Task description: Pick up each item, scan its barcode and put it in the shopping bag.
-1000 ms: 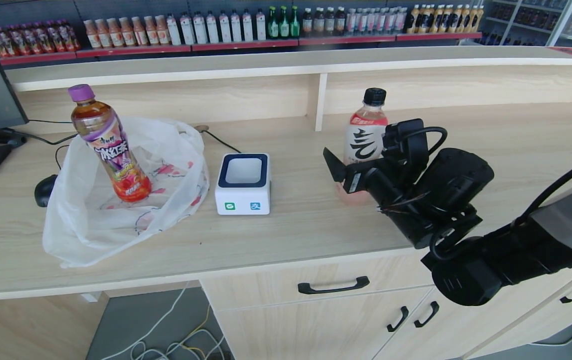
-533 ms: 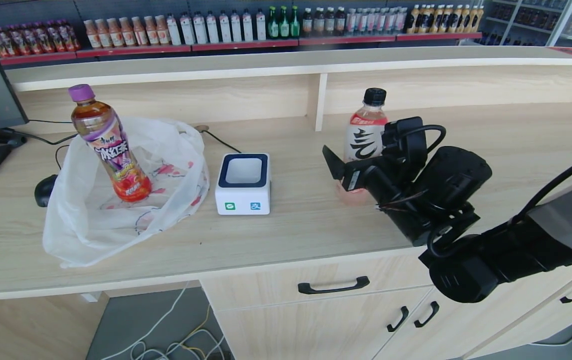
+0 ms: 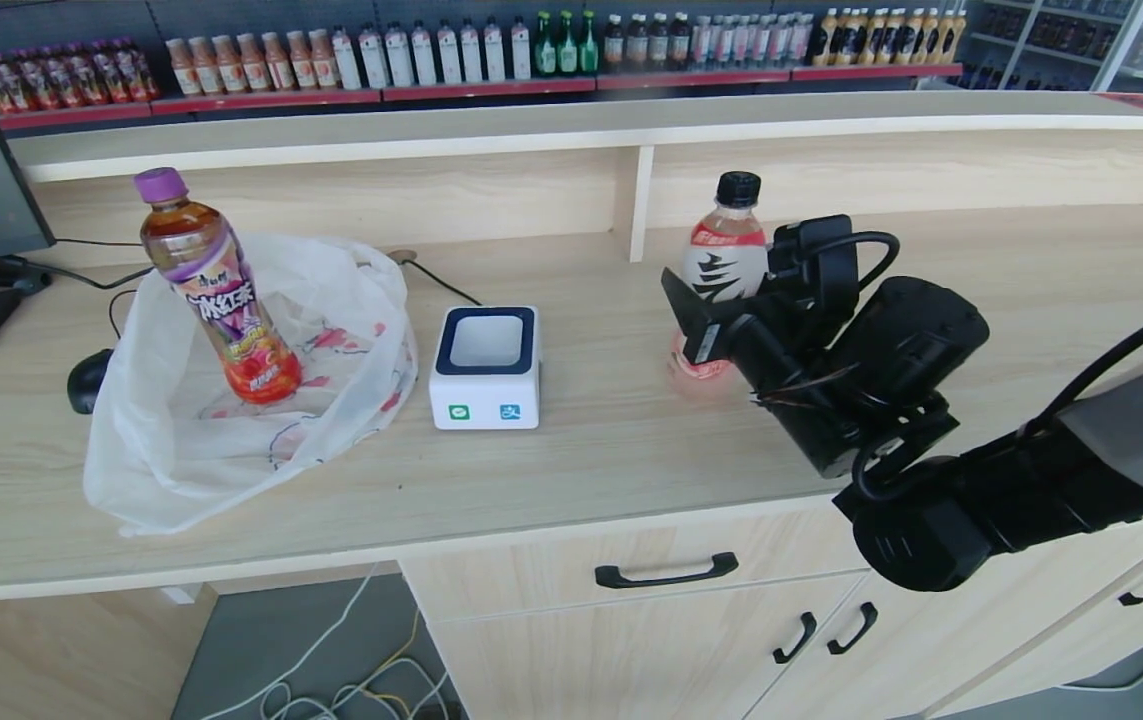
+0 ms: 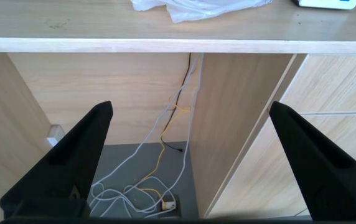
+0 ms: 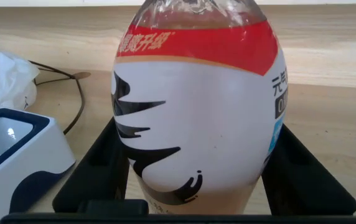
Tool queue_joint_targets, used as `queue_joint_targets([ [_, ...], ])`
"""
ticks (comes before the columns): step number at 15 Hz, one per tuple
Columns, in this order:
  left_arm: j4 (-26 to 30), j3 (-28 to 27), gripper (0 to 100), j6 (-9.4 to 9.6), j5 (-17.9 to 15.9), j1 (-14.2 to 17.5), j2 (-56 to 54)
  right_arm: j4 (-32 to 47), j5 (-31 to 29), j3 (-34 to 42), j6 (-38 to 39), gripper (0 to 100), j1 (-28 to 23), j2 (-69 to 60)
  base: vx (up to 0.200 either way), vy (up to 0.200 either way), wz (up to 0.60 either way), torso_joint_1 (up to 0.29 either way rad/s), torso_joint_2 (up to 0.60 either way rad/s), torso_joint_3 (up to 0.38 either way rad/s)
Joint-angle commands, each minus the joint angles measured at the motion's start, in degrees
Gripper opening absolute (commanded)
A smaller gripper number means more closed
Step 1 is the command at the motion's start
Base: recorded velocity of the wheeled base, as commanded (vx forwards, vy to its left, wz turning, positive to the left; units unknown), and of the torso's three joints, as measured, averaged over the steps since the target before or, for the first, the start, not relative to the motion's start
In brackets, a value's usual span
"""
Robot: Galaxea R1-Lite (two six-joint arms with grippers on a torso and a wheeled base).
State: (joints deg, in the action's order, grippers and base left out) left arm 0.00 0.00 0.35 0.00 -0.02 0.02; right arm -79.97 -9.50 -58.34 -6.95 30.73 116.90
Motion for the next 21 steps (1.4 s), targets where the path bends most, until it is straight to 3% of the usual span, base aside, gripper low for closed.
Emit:
queue_joint_targets([
  [1,0.0,0.0,100,0.0,0.0,0.11,-0.02,-0.1,0.0,-0.1,0.01,0,0.03,-0.44,0.0,0.0,0.0,0.0,0.0,0.0],
  [13,0.0,0.0,100,0.0,0.0,0.02,-0.02,-0.54,-0.08,3.94,0.01,0,0.12,-5.63,0.0,0.0,0.0,0.0,0.0,0.0],
  [21,0.0,0.0,100,0.0,0.0,0.02,0.06,-6.95,0.0,19.5,-1.66,0,1.61,-16.26,0.0,0.0,0.0,0.0,0.0,0.0],
])
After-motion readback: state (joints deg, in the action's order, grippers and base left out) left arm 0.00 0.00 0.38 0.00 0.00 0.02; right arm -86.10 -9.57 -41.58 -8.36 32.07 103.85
